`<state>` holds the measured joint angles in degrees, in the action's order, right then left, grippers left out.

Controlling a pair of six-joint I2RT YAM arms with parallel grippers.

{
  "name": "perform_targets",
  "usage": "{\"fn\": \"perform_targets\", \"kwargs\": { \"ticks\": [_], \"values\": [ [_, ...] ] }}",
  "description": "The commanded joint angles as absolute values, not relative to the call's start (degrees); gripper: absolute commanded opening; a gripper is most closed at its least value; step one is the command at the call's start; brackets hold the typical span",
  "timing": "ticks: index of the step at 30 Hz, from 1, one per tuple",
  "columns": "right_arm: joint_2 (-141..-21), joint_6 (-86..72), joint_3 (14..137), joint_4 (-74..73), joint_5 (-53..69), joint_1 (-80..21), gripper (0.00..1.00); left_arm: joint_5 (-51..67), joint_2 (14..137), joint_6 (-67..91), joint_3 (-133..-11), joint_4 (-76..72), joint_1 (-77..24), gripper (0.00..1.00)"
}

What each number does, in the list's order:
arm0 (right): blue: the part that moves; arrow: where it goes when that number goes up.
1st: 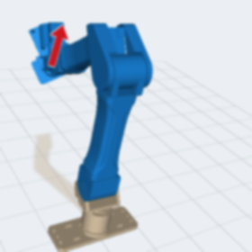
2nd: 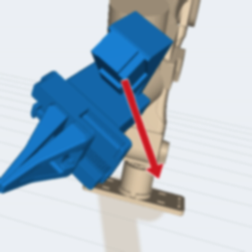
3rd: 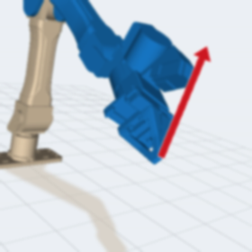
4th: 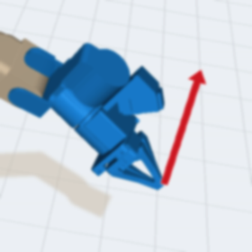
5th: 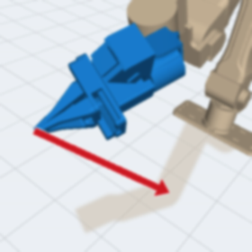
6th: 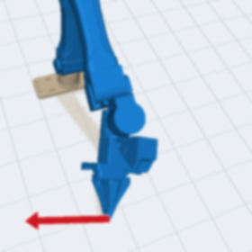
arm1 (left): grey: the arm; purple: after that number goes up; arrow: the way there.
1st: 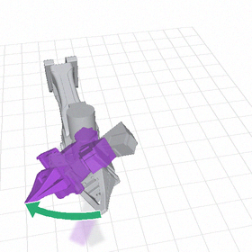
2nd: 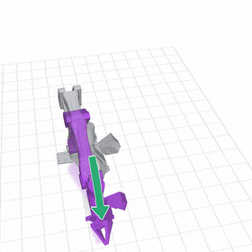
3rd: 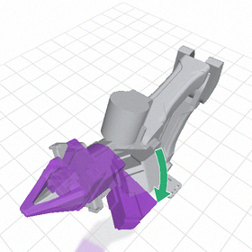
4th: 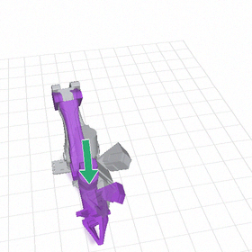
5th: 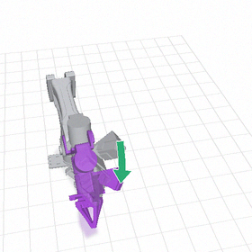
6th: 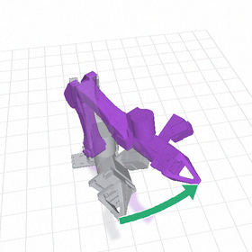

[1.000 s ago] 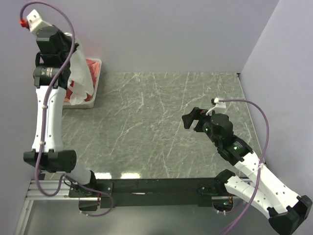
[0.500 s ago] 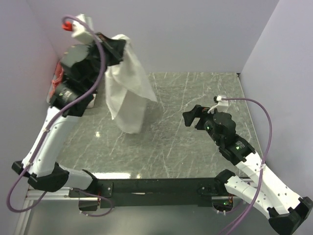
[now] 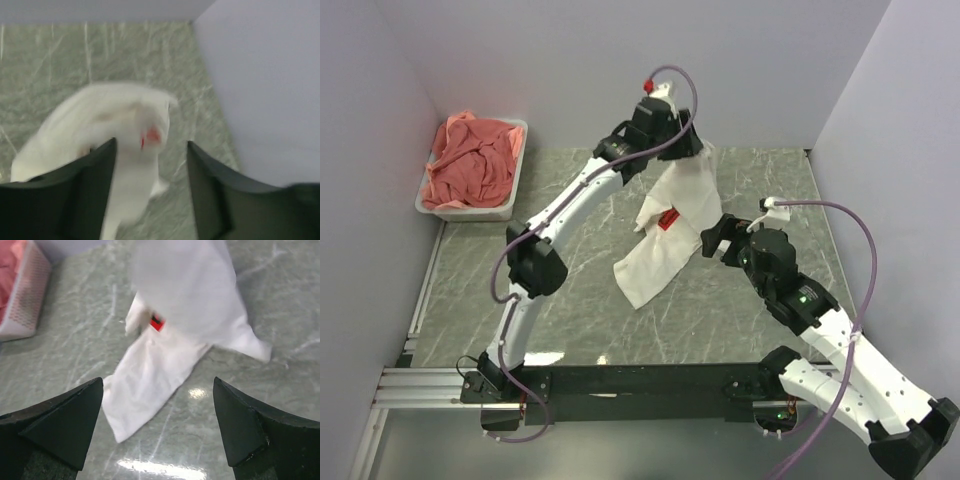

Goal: Fold and stack the t-shirts
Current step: Move the tshirt to the center of the board, then flatten the tshirt out

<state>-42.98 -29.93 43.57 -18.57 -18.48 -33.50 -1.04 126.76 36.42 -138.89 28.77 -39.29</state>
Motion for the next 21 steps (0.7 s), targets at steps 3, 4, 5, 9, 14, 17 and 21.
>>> {"fn": "perform_targets", "kwargs": {
  "ticks": [3, 4, 5, 9, 14, 17, 21],
  "values": [
    [-45.7, -31.4, 45.0, -22.8, -25.7, -33.4, 0.95, 2.8, 111.4, 40.2, -120.3, 21.7, -35.4, 0.72],
    [-46.8, -31.6, 44.7, -23.3, -26.5, -33.2, 0.95, 1.5, 108.8, 40.7, -113.7, 21.4, -34.5, 0.73],
    [-47.5, -31.6, 44.6, -23.5, -27.0, -33.0, 0.95, 0.2, 104.4, 41.1, -111.1, 23.1, -34.2, 0.71],
    [-54.2, -31.3, 43.8, -21.7, -22.4, -28.8, 0.94, -7.8, 93.2, 45.4, -95.1, 24.5, -34.3, 0.59],
    [-63.4, -32.2, 44.7, -17.0, -14.2, -20.5, 0.88, -10.4, 81.4, 49.1, -71.2, 22.7, -38.0, 0.48],
    [-68.1, -32.9, 45.6, -14.9, -13.3, -17.7, 0.87, -12.1, 80.7, 49.9, -63.5, 22.8, -44.0, 0.48],
    [-73.0, -33.6, 46.2, -12.7, -12.0, -13.8, 0.87, -14.8, 84.6, 50.2, -59.8, 22.1, -50.9, 0.48]
  ]
}}
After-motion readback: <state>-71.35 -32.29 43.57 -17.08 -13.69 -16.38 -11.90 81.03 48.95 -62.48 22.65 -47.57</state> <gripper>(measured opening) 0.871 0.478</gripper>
